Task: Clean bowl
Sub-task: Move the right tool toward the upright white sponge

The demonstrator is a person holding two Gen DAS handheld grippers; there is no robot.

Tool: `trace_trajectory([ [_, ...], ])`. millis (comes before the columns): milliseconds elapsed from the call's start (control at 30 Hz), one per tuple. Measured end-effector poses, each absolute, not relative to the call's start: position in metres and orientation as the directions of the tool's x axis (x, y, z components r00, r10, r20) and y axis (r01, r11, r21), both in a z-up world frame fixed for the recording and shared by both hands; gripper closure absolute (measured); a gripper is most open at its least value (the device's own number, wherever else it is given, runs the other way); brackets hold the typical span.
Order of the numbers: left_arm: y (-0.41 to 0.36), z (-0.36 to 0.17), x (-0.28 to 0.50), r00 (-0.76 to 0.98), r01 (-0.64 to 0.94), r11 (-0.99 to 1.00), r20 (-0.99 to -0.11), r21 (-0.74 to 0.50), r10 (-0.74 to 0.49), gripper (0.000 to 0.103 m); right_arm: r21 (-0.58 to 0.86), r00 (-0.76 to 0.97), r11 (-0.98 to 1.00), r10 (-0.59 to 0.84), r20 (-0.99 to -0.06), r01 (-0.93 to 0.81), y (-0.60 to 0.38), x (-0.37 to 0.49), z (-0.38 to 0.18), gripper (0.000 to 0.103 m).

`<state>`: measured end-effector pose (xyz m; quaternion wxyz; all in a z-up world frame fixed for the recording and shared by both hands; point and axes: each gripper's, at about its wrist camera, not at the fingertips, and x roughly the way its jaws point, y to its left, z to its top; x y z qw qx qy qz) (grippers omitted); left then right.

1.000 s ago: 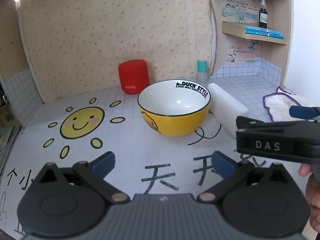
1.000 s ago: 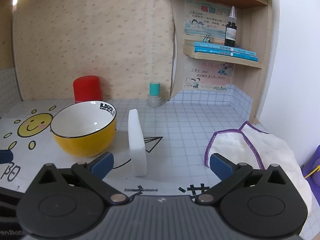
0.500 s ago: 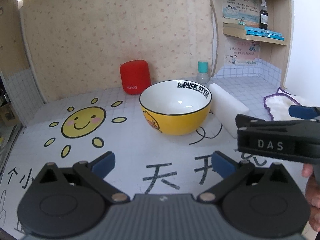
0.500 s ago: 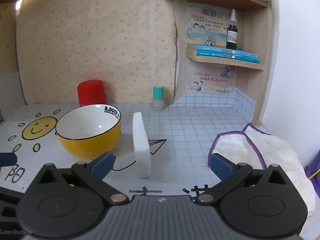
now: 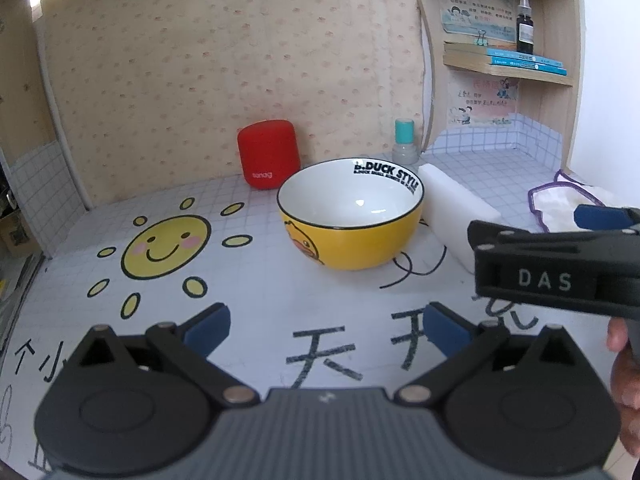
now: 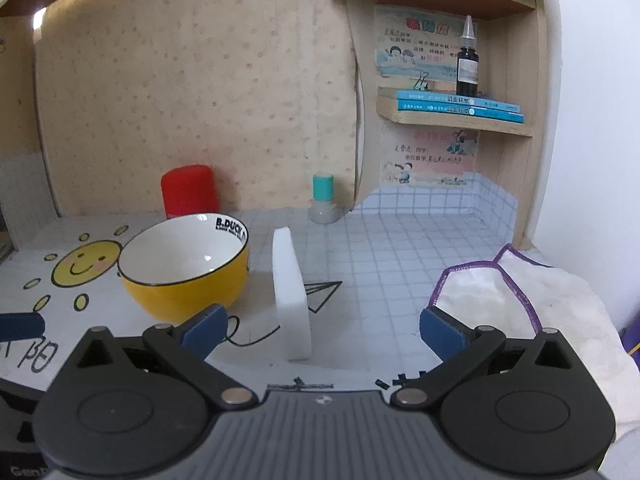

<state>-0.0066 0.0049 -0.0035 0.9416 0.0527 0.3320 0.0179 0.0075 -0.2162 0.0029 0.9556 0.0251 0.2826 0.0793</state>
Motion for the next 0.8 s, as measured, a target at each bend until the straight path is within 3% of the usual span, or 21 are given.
trace_trajectory([
  [133,0.013,-0.003,-0.003,0.785,-0.007,0.996,-0.617,0.084,0.057,0.000,0.117,0.860,0.981,0.193,-0.472,-0.155,-0.220,0.003,0.001,0.000],
  [800,0.026,-0.003,0.012,0.781,-0.018,0.998,-0.622,0.056,0.049,0.000,0.181,0.822,0.968,0.245,-0.513,-0.176,-0.222,0.017,0.000,0.000],
])
